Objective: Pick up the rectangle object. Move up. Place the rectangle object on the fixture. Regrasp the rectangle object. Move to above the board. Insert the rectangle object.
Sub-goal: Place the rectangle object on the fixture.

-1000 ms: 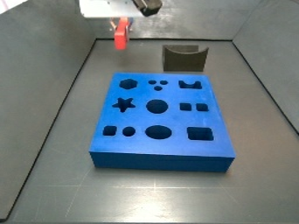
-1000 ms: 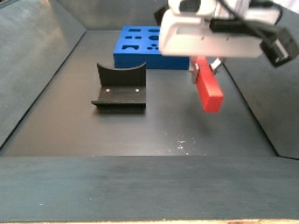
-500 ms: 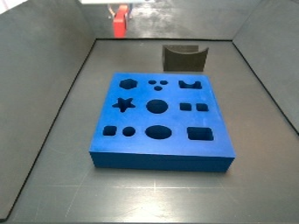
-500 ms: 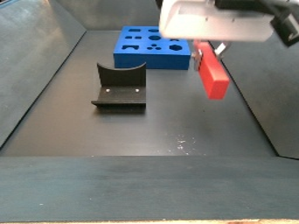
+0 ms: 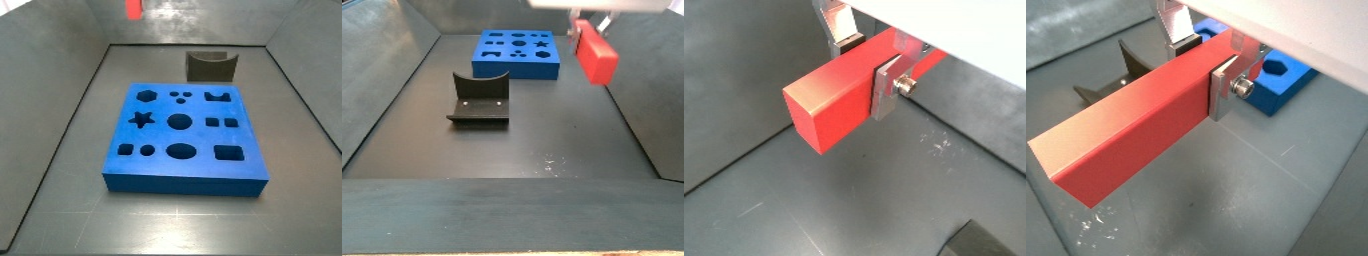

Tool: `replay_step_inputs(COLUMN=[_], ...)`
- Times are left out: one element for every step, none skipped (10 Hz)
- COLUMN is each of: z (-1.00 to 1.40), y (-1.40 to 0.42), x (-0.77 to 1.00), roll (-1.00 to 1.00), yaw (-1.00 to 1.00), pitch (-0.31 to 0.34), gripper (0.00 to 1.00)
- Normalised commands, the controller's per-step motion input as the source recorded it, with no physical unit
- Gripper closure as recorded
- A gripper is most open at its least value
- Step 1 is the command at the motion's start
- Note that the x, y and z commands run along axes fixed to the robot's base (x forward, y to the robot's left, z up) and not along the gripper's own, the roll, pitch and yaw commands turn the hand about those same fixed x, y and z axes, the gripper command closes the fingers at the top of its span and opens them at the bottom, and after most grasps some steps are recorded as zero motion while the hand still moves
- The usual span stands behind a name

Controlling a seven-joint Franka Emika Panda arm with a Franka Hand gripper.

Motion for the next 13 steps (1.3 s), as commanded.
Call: replay_step_inputs(z=[0.27,0.17,0.11,0.11,0.1,0.1,0.09,0.09,0.08,0.07,0.07,0.07,0.07], y=[0.0,0.0,-0.1,-0.1,-0.09,-0.08,-0.08,-0.07,-0.07,-0.06,-0.06,-0.05,-0.05], x=[0.02,0.02,1.0,1.0,1.0,1.0,1.0,1.0,1.0,1.0,1.0,1.0,1.0], roll=[-0.03,-0.04,-0.42,-0.42,-0.39,-0.34,-0.25,-0.21,-0.19,-0.18,-0.17,-0.17,-0.15], yaw=[0.0,0.0,-0.48,-0.48,-0.34,-0.24,-0.15,-0.12,-0.07,-0.05,-0.04,-0.04,-0.03], pitch=[0.078,0.082,0.082,0.079,0.101,0.103,0.09,0.085,0.085,0.089,0.093,0.098,0.113], gripper=[1.0,1.0,1.0,1.0,1.0,1.0,1.0,1.0,1.0,1.0,1.0,1.0,1.0])
